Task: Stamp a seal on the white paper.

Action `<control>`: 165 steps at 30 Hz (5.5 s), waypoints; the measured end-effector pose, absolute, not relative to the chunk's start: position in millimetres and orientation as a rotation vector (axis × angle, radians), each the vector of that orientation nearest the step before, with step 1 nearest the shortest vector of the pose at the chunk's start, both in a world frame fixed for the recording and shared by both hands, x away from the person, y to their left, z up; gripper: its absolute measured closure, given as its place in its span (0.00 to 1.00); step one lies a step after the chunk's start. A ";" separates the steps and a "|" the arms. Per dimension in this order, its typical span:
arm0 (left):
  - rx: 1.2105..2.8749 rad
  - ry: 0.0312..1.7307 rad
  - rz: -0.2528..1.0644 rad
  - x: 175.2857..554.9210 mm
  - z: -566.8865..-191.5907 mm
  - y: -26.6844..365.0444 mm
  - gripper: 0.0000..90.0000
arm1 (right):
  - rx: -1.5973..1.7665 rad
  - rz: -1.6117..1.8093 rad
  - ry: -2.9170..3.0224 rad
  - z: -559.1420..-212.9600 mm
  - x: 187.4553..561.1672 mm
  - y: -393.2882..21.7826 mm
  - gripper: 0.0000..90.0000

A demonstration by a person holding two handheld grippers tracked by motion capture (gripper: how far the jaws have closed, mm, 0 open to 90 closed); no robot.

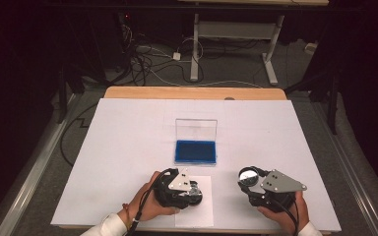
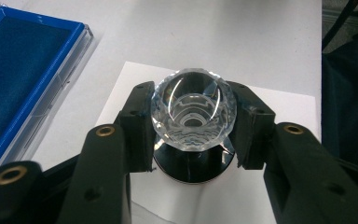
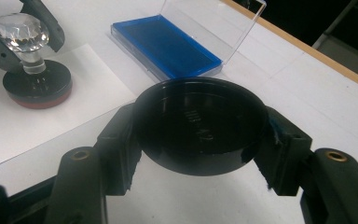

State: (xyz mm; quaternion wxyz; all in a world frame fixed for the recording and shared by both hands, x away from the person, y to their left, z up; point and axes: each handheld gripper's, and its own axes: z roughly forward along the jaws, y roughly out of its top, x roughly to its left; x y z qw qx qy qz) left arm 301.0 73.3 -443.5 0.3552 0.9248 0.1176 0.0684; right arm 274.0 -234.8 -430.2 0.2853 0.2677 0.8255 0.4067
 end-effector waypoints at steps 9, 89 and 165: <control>2.358 0.295 0.139 301.1 -436.6 73.9 0.60 | 0.714 1.103 2.204 -429.4 274.1 -237.5 0.43; 2.353 0.135 0.252 277.6 -415.5 68.3 0.61 | 0.706 1.075 2.243 -432.1 274.0 -233.1 0.43; 2.213 0.348 0.291 313.4 -400.2 122.2 0.61 | 0.714 1.078 2.274 -436.6 276.5 -226.7 0.43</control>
